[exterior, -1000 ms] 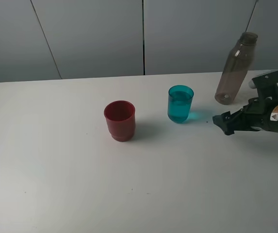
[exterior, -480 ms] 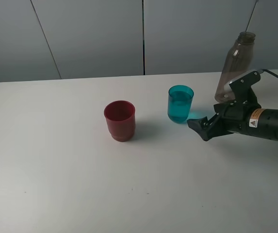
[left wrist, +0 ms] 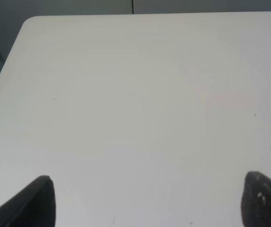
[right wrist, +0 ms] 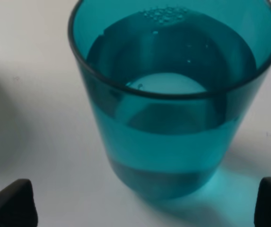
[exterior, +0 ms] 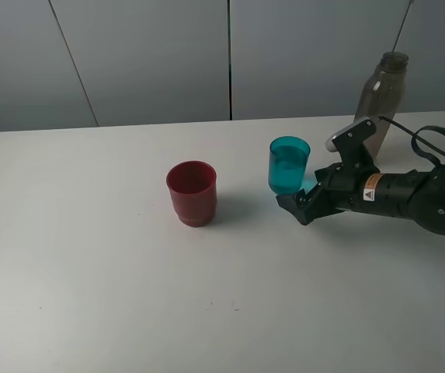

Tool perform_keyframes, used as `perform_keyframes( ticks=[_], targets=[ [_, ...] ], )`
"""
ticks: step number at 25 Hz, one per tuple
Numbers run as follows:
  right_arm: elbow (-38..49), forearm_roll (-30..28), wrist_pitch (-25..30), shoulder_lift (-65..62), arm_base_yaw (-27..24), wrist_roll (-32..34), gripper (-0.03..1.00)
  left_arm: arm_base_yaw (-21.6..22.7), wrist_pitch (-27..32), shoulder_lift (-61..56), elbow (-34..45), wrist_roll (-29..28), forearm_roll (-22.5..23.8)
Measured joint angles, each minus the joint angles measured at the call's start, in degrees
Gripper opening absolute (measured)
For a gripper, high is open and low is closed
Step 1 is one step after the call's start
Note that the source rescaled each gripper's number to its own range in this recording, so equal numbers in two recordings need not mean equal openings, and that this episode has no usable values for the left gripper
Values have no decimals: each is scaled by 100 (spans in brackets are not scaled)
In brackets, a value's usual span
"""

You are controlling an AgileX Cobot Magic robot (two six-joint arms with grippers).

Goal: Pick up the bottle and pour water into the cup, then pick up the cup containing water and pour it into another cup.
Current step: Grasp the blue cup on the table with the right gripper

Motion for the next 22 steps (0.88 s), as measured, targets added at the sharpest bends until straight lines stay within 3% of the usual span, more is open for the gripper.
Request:
perform_keyframes(
  ticks=[22],
  targets=[
    [-598,149,-273,401,9,-29,100,0,0,0,0,0,0]
  ],
)
